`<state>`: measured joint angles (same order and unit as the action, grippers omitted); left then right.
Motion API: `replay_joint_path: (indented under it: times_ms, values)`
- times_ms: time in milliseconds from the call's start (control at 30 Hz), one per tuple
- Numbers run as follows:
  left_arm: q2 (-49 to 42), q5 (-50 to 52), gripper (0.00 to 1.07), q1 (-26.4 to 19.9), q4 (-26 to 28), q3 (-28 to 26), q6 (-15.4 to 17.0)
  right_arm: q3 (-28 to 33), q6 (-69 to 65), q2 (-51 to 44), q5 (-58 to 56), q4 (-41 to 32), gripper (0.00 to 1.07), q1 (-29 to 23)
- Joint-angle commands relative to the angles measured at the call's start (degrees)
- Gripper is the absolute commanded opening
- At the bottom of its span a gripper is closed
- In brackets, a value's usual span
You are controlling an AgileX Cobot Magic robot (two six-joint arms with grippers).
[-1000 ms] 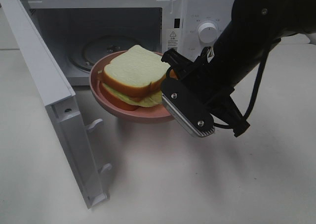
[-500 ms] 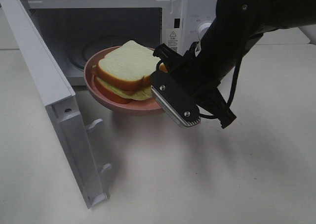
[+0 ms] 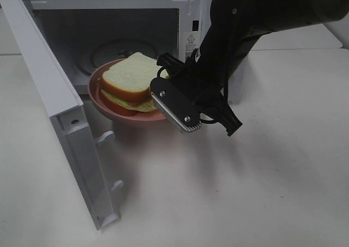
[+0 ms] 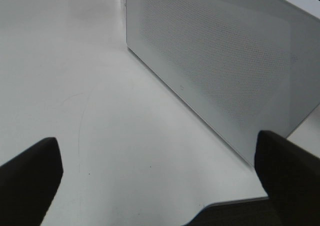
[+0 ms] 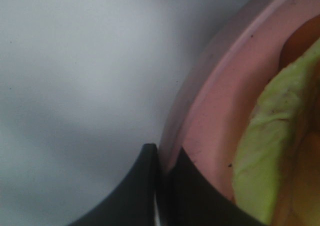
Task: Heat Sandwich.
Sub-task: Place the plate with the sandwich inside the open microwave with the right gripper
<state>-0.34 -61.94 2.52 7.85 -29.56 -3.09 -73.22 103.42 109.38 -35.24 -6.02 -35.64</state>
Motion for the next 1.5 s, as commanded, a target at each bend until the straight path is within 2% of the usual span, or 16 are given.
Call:
replay_joint_path:
  times_ms: [33, 700, 800, 1500]
  values:
    - [-0.9, 0.7, 0.99, 0.2, 0.1, 0.2, 0.4, -3.1, -0.5, 1.2, -1.1, 0.6, 0.0, -0.6]
    - [-0.9, 0.7, 0.99, 0.2, 0.1, 0.2, 0.4, -19.5, -7.1, 10.8, -8.1, 3.4, 0.0, -0.6]
    - [-0.9, 0.7, 0.99, 0.2, 0.1, 0.2, 0.4, -23.1, -11.5, 12.7, -9.6, 6.6, 0.0, -1.2]
    - [-0.9, 0.7, 0.99, 0.2, -0.2, 0.2, 0.3, -39.9, -16.3, 22.2, -14.4, 8.0, 0.0, -1.9]
